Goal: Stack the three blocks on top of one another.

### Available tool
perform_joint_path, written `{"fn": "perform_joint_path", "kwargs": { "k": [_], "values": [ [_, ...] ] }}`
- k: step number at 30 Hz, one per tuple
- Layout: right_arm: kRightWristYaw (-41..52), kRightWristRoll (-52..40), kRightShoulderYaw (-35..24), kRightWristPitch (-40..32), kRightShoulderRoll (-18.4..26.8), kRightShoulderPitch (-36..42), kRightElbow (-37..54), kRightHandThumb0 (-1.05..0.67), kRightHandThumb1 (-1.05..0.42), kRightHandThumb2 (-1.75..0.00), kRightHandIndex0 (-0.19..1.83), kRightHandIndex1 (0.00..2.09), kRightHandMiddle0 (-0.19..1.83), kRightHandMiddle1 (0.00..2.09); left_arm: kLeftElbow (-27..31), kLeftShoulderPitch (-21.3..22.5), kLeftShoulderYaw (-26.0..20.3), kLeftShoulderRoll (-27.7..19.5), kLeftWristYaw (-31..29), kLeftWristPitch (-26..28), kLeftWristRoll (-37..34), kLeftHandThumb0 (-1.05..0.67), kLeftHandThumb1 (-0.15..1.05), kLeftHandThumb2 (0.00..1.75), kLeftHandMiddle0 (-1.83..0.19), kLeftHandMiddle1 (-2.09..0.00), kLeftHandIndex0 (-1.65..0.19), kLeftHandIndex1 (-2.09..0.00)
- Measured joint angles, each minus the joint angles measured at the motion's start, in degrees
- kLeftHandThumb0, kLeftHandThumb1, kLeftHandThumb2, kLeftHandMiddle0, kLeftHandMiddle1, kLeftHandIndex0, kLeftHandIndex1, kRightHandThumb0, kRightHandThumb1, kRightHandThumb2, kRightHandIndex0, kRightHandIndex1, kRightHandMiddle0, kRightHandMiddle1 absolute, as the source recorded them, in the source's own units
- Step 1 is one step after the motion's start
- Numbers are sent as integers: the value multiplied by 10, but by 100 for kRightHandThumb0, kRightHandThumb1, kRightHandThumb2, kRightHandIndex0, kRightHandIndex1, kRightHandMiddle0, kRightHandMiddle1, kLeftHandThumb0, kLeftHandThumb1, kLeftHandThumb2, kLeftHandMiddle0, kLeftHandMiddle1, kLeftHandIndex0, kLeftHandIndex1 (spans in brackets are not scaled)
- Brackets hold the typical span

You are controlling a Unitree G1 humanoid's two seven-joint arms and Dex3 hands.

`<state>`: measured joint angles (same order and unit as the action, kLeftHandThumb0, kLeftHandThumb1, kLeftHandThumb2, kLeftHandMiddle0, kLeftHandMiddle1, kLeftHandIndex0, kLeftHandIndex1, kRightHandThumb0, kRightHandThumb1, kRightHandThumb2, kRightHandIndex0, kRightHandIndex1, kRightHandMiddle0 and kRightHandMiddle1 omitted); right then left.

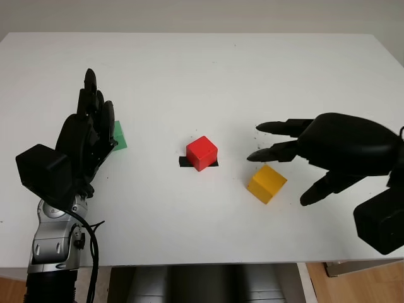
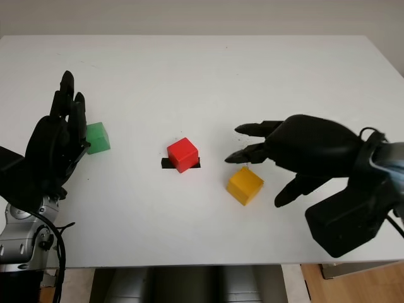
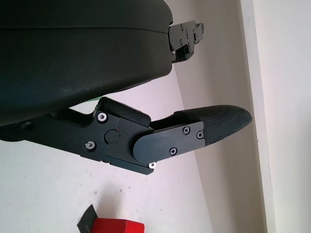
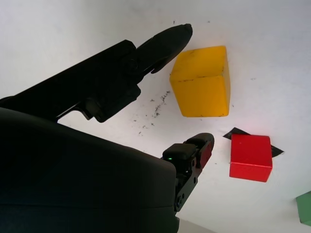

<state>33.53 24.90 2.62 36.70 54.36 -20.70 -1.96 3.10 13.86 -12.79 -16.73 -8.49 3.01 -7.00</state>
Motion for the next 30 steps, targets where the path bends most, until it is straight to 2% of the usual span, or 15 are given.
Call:
{"fn": "perform_joint_path", "kwargs": {
  "k": [8,18,28,29,30],
  "values": [
    [-39,15,26,39,-16,-24,-64,-51,-82,-7,16,5,50,5,0,0,-1,0,-1,2,1,-78,105,67,19,0,19,0],
    [-53,5,40,62,-34,-41,-103,-46,-82,-6,21,7,60,11,1,0,-1,0,-3,6,0,-77,105,66,19,0,19,0],
    [-71,-8,40,79,-38,-42,-118,-38,-86,-6,26,8,72,22,1,0,-1,0,-4,5,0,-79,105,65,19,0,19,0],
    [-72,-7,40,80,-38,-42,-118,-37,-87,-7,27,8,72,24,1,0,-1,0,-4,5,0,-79,105,65,19,0,19,0],
    [-73,-7,40,81,-38,-42,-118,-35,-88,-6,28,7,68,35,1,0,-1,0,-4,5,0,-79,105,65,19,0,19,0]
  ]
}}
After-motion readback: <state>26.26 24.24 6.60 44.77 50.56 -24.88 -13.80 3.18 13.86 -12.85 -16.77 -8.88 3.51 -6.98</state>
